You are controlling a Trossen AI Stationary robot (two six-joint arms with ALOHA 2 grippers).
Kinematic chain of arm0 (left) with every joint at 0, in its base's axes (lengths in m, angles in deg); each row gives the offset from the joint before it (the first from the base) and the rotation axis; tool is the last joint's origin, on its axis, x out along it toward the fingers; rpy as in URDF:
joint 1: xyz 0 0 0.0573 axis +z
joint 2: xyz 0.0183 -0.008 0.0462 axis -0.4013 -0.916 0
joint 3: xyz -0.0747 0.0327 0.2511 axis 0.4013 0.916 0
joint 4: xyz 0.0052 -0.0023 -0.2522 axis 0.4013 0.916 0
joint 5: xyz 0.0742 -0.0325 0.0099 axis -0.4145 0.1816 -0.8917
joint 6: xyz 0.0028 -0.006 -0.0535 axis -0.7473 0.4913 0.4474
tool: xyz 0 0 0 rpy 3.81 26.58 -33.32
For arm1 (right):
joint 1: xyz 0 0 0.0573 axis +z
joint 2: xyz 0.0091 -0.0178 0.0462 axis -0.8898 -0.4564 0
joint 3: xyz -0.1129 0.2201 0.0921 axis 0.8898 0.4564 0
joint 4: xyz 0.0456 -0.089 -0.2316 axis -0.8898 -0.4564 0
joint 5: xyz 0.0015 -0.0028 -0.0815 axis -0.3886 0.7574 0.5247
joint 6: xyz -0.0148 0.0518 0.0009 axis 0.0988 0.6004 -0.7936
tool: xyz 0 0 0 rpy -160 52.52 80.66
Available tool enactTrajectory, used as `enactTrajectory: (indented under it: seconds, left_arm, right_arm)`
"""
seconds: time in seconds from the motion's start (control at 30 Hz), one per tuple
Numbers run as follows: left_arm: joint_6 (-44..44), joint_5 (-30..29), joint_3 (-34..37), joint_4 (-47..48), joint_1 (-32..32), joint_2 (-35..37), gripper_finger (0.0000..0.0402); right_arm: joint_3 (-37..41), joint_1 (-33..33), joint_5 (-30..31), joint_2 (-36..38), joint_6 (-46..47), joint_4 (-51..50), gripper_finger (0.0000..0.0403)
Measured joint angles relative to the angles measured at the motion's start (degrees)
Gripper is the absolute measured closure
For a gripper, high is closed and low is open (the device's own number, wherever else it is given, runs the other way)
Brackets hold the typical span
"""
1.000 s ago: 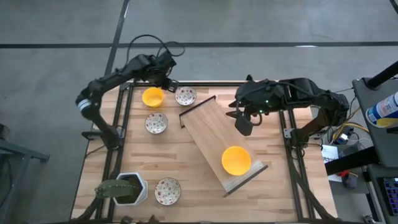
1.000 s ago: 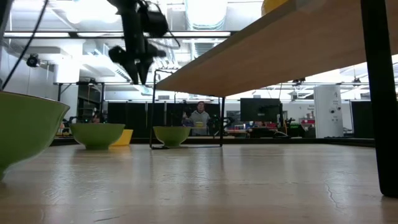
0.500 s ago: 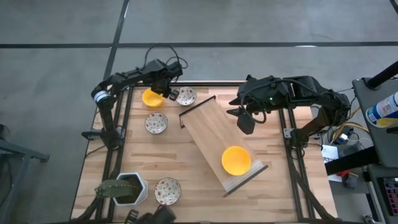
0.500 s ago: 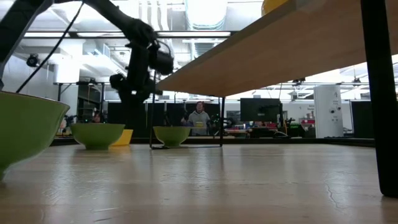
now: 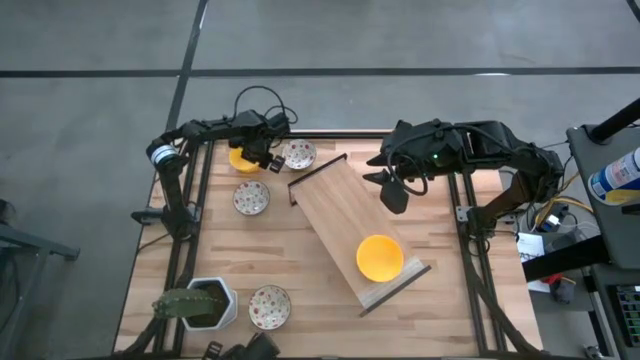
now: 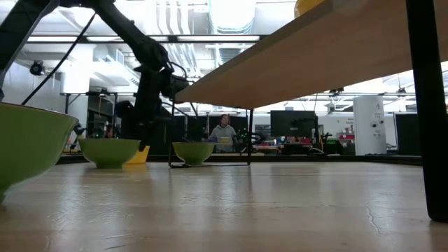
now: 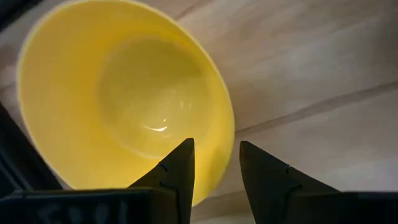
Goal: Pick & Place Mini bowls
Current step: Stack the yellow bowl on the yellow bowl on the shelf
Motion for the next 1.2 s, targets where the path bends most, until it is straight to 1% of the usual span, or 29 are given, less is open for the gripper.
enactTrajectory:
  seconds: [0.07,0.13,0.2,0.27,0.3,0.4,0.53,0.7,0.83,0.97,1.2]
  left_arm:
    - [-1.29,0.18,0.76,-0.48,-0.01,0.0,0.0284]
    - [-1.85,0.46,1.29,-1.28,0.03,0.0,0.0299]
    - [-1.83,0.49,1.93,-1.66,0.29,0.0,0.0332]
    - [-1.89,0.51,2.56,-2.77,0.48,0.0,0.0376]
    - [-1.96,0.45,2.7,-3.09,0.55,0.0,0.0388]
    - [-2.96,0.85,2.74,-3.08,0.61,0.06,0.0397]
    - [-3.4,1.6,0.56,-2.11,0.21,1.57,0.04]
    - [-3.25,3.9,-2.96,-1.59,0.11,7.12,0.04]
    - [-2.13,6.43,-6.36,-3.27,0.11,14.26,0.0401]
    - [-0.03,13.09,-8.58,-8.41,0.26,22.03,0.0401]
    - [6.19,29.2,-9.14,-21.92,0.2,34.02,0.0401]
  right_arm:
    - [0.0,-0.26,0.0,-0.02,-0.03,0.0,0.0243]
    - [0.0,-0.42,0.18,-0.02,0.03,-0.01,0.0243]
    - [0.0,-0.6,0.29,-0.02,0.04,0.0,0.0243]
    - [0.02,-0.63,0.46,-0.02,0.04,0.02,0.0243]
    - [0.02,-0.71,0.46,-0.02,0.08,0.06,0.0243]
    - [0.02,-0.8,0.46,-0.02,0.19,0.03,0.0243]
    - [0.02,-0.84,0.48,-0.02,0.91,0.02,0.0243]
    - [0.02,-0.98,0.49,-0.02,1.12,0.01,0.0243]
    - [0.04,-0.95,2.29,-0.02,1.26,0.02,0.0243]
    - [0.04,-0.97,4.87,-0.02,1.08,0.07,0.0243]
    - [0.04,-1.98,4.15,0.14,-1.74,3.44,0.0243]
